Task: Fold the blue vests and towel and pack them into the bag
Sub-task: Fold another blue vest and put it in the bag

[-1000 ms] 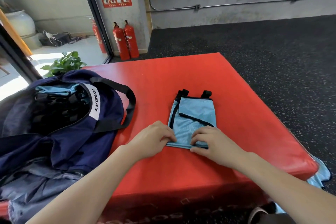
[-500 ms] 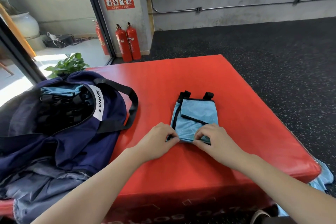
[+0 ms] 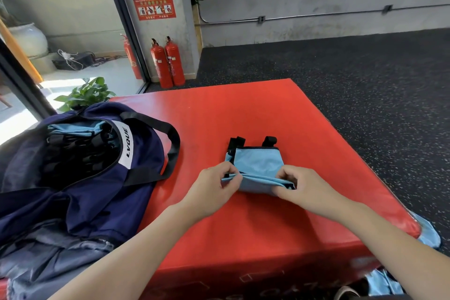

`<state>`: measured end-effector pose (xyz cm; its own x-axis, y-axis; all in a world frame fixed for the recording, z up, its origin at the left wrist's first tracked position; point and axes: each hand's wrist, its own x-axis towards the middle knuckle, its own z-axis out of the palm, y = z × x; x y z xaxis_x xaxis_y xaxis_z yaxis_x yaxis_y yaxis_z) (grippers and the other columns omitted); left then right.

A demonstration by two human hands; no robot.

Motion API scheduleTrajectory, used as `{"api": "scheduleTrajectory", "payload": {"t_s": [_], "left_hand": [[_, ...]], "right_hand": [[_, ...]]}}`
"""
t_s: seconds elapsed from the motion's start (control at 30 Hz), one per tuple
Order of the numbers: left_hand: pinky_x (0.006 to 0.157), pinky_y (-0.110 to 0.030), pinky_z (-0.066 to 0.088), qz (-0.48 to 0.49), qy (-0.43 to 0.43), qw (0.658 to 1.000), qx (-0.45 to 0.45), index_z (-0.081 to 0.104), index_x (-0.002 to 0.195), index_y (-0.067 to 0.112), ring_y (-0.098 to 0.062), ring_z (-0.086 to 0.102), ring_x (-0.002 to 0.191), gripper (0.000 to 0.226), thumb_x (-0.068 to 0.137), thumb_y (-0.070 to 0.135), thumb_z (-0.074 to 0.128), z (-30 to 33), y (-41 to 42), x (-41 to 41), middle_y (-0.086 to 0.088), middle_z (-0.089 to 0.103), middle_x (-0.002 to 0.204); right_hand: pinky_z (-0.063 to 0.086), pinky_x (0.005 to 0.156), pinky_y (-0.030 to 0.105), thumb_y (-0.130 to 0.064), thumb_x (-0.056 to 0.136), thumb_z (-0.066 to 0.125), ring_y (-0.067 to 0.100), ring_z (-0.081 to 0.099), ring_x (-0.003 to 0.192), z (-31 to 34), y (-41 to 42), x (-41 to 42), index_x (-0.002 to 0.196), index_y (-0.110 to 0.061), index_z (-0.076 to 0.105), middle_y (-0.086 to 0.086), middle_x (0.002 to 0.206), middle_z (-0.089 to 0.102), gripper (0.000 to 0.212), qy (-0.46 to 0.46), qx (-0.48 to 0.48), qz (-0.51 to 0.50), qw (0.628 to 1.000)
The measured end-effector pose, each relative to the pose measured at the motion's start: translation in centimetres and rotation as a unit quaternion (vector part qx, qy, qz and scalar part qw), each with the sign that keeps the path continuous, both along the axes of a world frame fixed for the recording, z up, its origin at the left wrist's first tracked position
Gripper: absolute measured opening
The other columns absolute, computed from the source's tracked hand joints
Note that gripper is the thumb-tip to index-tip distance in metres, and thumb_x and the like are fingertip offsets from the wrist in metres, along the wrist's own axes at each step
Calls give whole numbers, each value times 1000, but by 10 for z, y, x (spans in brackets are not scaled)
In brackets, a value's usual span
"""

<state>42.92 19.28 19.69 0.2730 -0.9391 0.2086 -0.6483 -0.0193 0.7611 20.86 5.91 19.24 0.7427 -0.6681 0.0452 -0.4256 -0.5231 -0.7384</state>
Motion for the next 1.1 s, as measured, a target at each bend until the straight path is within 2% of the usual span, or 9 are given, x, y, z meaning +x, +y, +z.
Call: {"api": "scheduleTrajectory", "payload": {"t_s": [0.13,0.3,0.43,0.57,0.73,0.8,0.9,1.0,1.1], "left_hand": [[54,-24,37,7,18,1000,-8,63,84,27,-4,42,54,11,94,30,63,4,0,-3,5,60,65],[53,-28,37,20,19,999,-17,63,84,29,-8,41,53,11,95,31,62,4,-3,-6,-5,59,65],[57,-29,41,66,16,998,-17,63,86,29,-7,45,55,11,96,34,61,-2,-13,-6,-3,61,65],[53,-31,40,110,5,994,14,62,89,34,-9,44,50,10,96,41,60,-14,-23,-3,5,57,57],[50,-28,33,151,-77,982,86,58,92,36,-11,50,55,11,97,46,57,-20,-27,0,7,51,57],[52,-27,32,167,-107,976,94,59,92,37,-9,53,61,12,96,48,56,-18,-28,1,9,53,62],[60,-28,36,180,-158,967,83,60,95,36,-9,53,77,10,94,47,59,-18,-30,2,13,53,84],[69,-32,47,120,-247,961,-29,67,98,27,-12,55,91,10,89,25,70,-22,-33,7,12,56,97],[86,-35,43,-19,-277,956,-89,72,96,25,-11,55,104,14,87,15,69,-26,-38,6,13,61,103]], "right_hand": [[33,61,31,-22,87,74,7,44,60,6,-9,-6,80,-18,64,-12,63,54,13,-30,69,11,997],[28,54,24,-28,91,72,10,39,57,9,-13,-6,81,-19,69,-10,62,54,14,-60,122,-10,991],[31,51,14,-31,92,71,-1,44,47,6,-16,5,83,-20,71,-14,61,62,14,-56,92,-52,993],[45,70,26,-42,90,70,6,62,73,-10,-24,17,83,-32,69,-12,80,72,13,-26,16,-98,995],[51,79,38,-51,88,68,6,59,86,-30,-33,27,81,-37,61,-14,89,63,17,35,-48,-129,990],[51,79,40,-53,88,67,9,59,85,-31,-36,29,80,-34,59,-13,89,61,22,47,-53,-139,988],[50,74,39,-56,89,65,13,59,84,-30,-37,30,81,-31,58,-12,88,61,28,65,-54,-144,986],[49,73,38,-57,90,63,15,59,86,-29,-36,32,85,-29,60,-10,90,62,28,72,-55,-150,985],[45,68,36,-56,92,61,15,58,86,-28,-33,33,87,-30,61,-10,90,61,27,82,-62,-156,982]]}}
